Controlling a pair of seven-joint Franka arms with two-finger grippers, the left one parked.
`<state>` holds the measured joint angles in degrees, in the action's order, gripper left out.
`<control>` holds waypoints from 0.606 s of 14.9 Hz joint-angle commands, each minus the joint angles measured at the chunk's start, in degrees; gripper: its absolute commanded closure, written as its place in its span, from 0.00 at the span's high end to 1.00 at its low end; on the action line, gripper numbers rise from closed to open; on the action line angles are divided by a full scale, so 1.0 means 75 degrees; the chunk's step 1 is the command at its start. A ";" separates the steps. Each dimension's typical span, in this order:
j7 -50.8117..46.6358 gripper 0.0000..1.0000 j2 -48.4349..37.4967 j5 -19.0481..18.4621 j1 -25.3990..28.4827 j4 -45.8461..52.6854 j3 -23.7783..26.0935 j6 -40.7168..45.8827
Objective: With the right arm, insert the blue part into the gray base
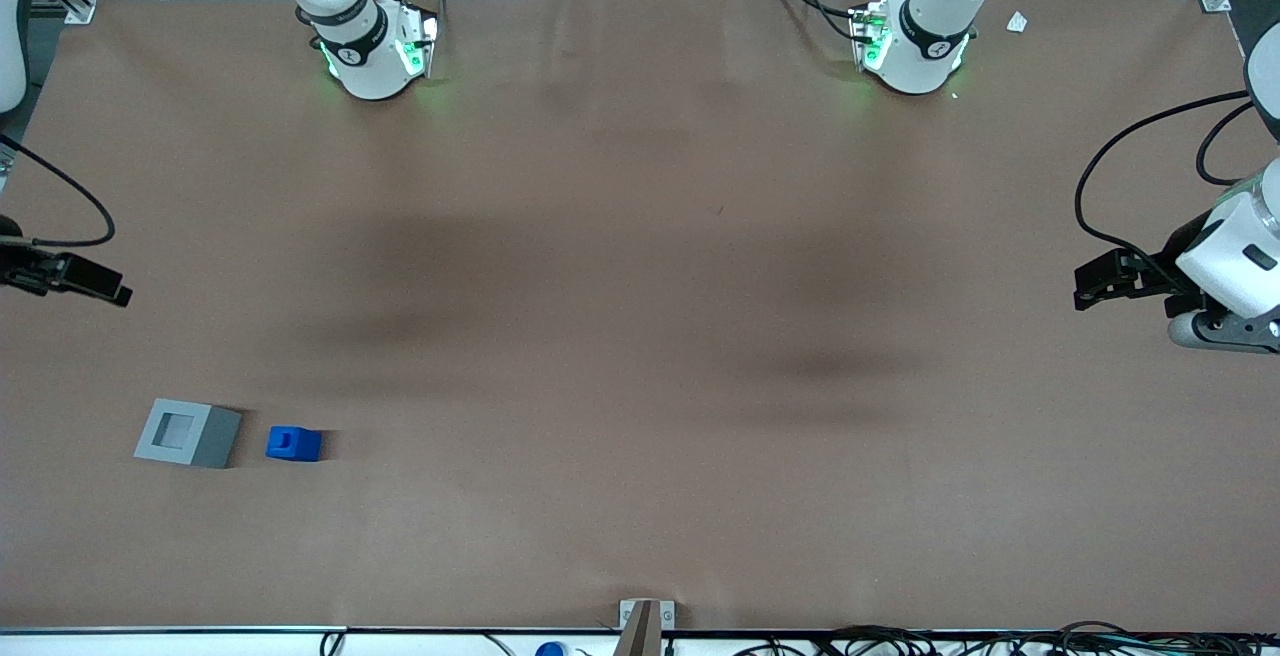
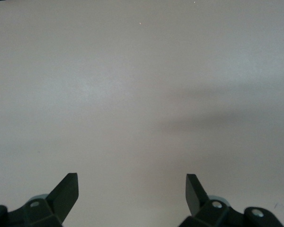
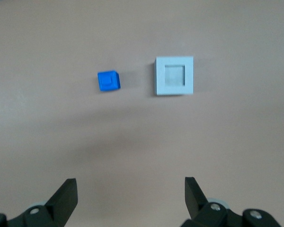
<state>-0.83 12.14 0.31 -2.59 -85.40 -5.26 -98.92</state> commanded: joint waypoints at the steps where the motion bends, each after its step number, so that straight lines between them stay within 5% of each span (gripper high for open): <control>1: -0.0100 1.00 0.0582 0.0087 0.0017 -0.0074 0.0033 -0.0810; 6: -0.0709 1.00 0.1812 0.0134 0.0205 -0.0789 0.0068 -0.2992; 9: -0.0698 1.00 0.2843 0.0742 0.0345 -0.0578 0.0056 -0.3705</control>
<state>-5.30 29.58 3.23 -0.60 -90.88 -4.78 -123.50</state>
